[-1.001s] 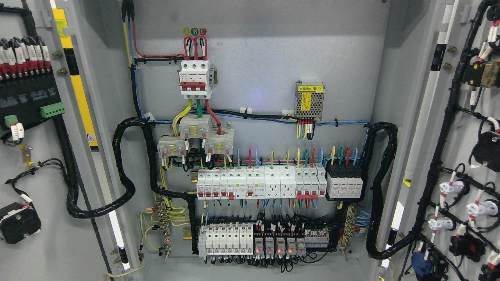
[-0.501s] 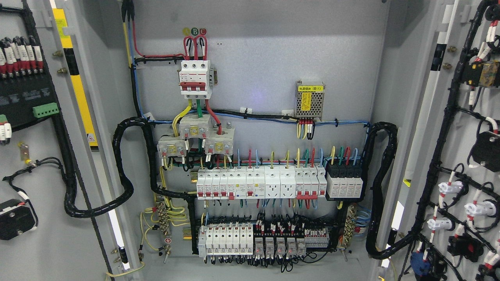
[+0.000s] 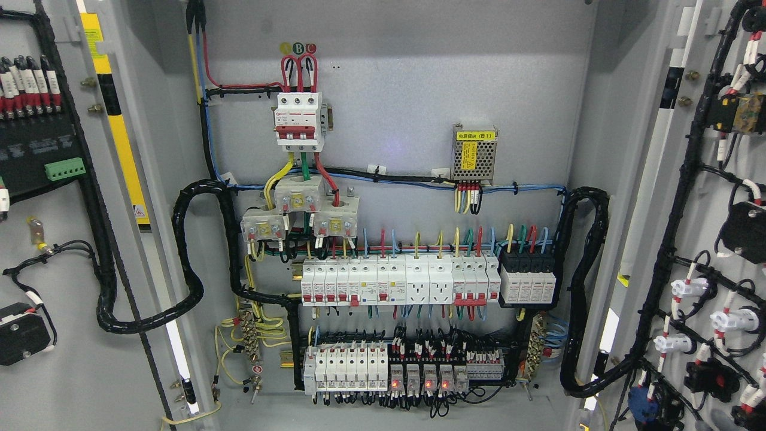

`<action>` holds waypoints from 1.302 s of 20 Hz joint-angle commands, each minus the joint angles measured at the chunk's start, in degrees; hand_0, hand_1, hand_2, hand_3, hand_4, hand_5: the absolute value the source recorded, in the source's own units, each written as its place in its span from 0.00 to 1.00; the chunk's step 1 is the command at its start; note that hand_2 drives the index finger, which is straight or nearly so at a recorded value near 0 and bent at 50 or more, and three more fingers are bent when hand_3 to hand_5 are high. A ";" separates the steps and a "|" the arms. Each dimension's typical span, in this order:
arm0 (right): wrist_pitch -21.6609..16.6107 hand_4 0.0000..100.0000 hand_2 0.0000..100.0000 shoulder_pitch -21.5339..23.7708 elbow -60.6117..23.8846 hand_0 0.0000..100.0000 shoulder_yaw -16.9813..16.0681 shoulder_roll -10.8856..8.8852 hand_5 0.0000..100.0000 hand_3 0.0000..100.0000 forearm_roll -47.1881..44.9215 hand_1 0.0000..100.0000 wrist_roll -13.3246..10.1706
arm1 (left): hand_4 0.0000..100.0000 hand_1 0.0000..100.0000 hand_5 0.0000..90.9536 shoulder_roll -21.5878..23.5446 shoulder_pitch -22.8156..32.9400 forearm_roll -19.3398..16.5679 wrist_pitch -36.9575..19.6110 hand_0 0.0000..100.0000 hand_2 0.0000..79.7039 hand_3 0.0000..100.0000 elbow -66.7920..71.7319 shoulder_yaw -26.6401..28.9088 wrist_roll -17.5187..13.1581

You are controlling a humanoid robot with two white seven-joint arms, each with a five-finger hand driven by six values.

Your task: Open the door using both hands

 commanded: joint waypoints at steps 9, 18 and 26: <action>0.23 0.00 0.04 0.15 13.76 0.00 11.75 -2.02 0.00 0.00 2.79 0.50 -0.02 | 0.00 0.56 0.00 -0.02 0.92 -0.43 -0.07 0.12 0.00 0.00 -11.59 -7.21 0.34; 0.23 0.00 0.04 -0.46 36.24 0.00 14.91 -1.84 0.00 0.00 3.84 0.50 0.16 | 0.00 0.56 0.00 -5.72 5.83 -12.87 -1.03 0.12 0.00 0.00 -16.17 -27.76 5.61; 0.23 0.00 0.04 -6.78 66.03 0.00 15.01 2.64 0.00 0.00 6.48 0.50 0.16 | 0.00 0.56 0.00 -18.38 9.18 -27.40 -8.68 0.12 0.00 0.00 12.00 -46.60 7.63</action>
